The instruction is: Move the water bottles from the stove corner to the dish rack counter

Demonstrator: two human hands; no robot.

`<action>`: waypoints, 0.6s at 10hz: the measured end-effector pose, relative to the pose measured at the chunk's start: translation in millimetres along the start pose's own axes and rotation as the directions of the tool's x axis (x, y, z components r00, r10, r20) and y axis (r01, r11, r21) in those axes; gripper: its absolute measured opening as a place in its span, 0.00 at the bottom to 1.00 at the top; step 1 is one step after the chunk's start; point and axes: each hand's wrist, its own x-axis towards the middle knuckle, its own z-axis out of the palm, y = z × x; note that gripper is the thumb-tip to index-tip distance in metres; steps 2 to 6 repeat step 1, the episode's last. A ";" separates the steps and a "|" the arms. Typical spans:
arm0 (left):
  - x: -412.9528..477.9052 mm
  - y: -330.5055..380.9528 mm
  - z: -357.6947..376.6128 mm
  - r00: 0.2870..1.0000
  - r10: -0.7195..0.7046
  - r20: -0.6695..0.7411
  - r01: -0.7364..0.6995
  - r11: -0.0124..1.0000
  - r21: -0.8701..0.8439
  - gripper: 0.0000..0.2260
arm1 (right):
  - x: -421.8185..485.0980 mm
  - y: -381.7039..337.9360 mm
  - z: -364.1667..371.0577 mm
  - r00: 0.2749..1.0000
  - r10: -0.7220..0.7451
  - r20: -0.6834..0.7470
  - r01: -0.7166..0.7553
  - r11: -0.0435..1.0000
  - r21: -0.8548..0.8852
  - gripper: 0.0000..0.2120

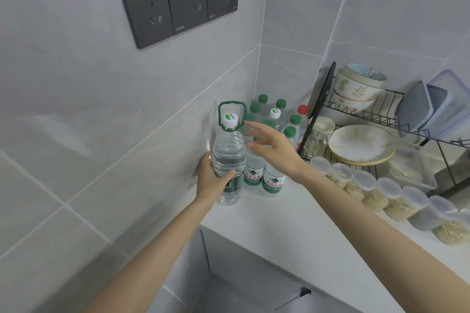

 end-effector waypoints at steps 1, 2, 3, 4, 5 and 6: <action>-9.2 31.3 -1.4 0.997 -0.015 -0.073 0.012 0.999 -0.051 0.28 | -19.0 2.1 -16.6 0.999 0.032 -0.018 -0.032 0.999 0.024 0.23; -9.2 31.3 -1.4 0.997 -0.015 -0.073 0.012 0.999 -0.051 0.28 | -19.0 2.1 -16.6 0.999 0.032 -0.018 -0.032 0.999 0.024 0.23; -9.2 31.3 -1.4 0.997 -0.015 -0.073 0.012 0.999 -0.051 0.28 | -19.0 2.1 -16.6 0.999 0.032 -0.018 -0.032 0.999 0.024 0.23; -9.2 31.3 -1.4 0.997 -0.015 -0.073 0.012 0.999 -0.051 0.28 | -19.0 2.1 -16.6 0.999 0.032 -0.018 -0.032 0.999 0.024 0.23; -9.2 31.3 -1.4 0.997 -0.015 -0.073 0.012 0.999 -0.051 0.28 | -19.0 2.1 -16.6 0.999 0.032 -0.018 -0.032 0.999 0.024 0.23; -9.2 31.3 -1.4 0.997 -0.015 -0.073 0.012 0.999 -0.051 0.28 | -19.0 2.1 -16.6 0.999 0.032 -0.018 -0.032 0.999 0.024 0.23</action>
